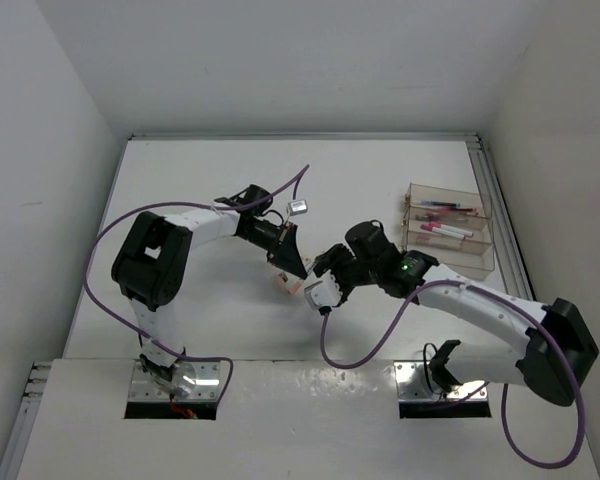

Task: Sort the stationery into containers
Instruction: Pass the stationery from the left arm to the right, then place the stationery into the container, then grab a piece of stationery with the left arm

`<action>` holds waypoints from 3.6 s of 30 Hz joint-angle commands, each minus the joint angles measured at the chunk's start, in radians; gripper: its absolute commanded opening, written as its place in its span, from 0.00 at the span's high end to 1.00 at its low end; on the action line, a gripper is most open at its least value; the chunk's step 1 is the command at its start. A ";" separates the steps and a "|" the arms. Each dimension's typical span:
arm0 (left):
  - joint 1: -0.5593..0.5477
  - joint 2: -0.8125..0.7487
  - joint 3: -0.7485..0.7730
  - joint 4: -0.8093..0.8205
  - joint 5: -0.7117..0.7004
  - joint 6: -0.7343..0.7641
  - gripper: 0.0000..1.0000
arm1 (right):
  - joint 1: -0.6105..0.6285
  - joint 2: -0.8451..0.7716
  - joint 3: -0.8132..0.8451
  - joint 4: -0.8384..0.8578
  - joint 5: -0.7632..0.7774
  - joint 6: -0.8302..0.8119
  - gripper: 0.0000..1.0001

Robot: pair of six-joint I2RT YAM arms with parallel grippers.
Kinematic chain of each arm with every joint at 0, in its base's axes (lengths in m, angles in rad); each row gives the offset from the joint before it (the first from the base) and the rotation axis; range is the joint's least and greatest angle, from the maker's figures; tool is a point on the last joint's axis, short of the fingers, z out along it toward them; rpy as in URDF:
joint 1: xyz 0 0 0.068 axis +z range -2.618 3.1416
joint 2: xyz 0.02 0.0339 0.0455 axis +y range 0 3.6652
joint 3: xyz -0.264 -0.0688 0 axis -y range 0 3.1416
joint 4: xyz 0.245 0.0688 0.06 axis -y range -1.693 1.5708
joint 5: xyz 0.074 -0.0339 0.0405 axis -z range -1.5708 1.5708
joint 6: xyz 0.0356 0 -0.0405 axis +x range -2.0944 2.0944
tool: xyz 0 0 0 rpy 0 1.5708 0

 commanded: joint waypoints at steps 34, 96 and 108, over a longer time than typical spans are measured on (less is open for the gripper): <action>0.422 -0.380 0.109 -0.252 -0.842 0.362 0.00 | -1.089 0.266 0.350 -0.454 -0.263 -0.298 1.00; 0.967 0.092 -0.006 -0.243 -1.066 0.153 0.69 | -1.099 0.188 0.429 -0.503 -0.545 0.106 0.49; 0.864 -0.131 -0.047 -0.106 -0.436 0.224 1.00 | -0.988 0.135 0.465 -0.459 -0.717 0.630 0.49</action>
